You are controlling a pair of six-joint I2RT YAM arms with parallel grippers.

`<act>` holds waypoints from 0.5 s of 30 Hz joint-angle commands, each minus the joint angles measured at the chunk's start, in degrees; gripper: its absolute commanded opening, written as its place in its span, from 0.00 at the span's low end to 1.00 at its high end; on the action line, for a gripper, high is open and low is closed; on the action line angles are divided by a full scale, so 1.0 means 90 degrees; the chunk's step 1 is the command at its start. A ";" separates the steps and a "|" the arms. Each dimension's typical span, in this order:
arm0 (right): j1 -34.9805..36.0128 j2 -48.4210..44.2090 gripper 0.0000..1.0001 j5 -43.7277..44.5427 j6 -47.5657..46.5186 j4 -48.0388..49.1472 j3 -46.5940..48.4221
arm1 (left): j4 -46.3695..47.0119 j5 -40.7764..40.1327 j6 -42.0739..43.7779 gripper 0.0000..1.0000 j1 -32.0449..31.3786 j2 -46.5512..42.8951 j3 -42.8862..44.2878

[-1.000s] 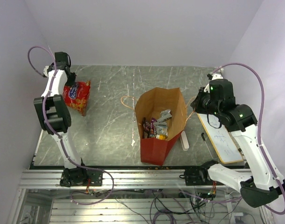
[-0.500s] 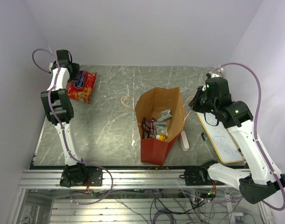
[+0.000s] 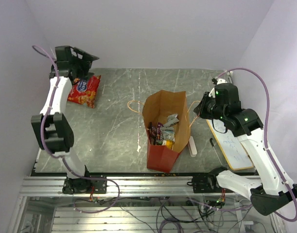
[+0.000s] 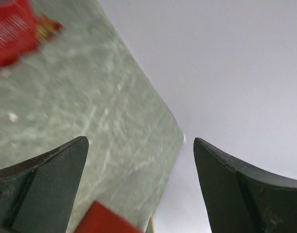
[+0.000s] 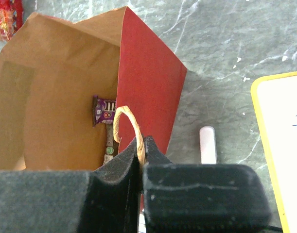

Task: Take the snacks out of the paper bag
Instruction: Place the snack at the corner of the board, then adjust the paper bag at the center of the board.

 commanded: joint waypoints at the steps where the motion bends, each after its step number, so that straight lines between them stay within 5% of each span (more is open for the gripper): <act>1: 0.0023 -0.0275 0.00 -0.0382 -0.0363 0.0342 -0.0257 | -0.0064 0.0811 0.0780 0.99 -0.0866 -0.1127 -0.0839; 9: 0.0013 -0.0537 0.00 -0.0911 -0.0579 0.0824 -0.0672 | -0.0856 0.0209 0.0750 0.99 -0.2680 -0.3614 -0.2273; 15: 0.0013 -0.0685 0.00 -0.1425 -0.0635 0.0982 -0.0958 | -0.1794 -0.0497 0.0468 0.99 -0.3845 -0.4563 -0.2392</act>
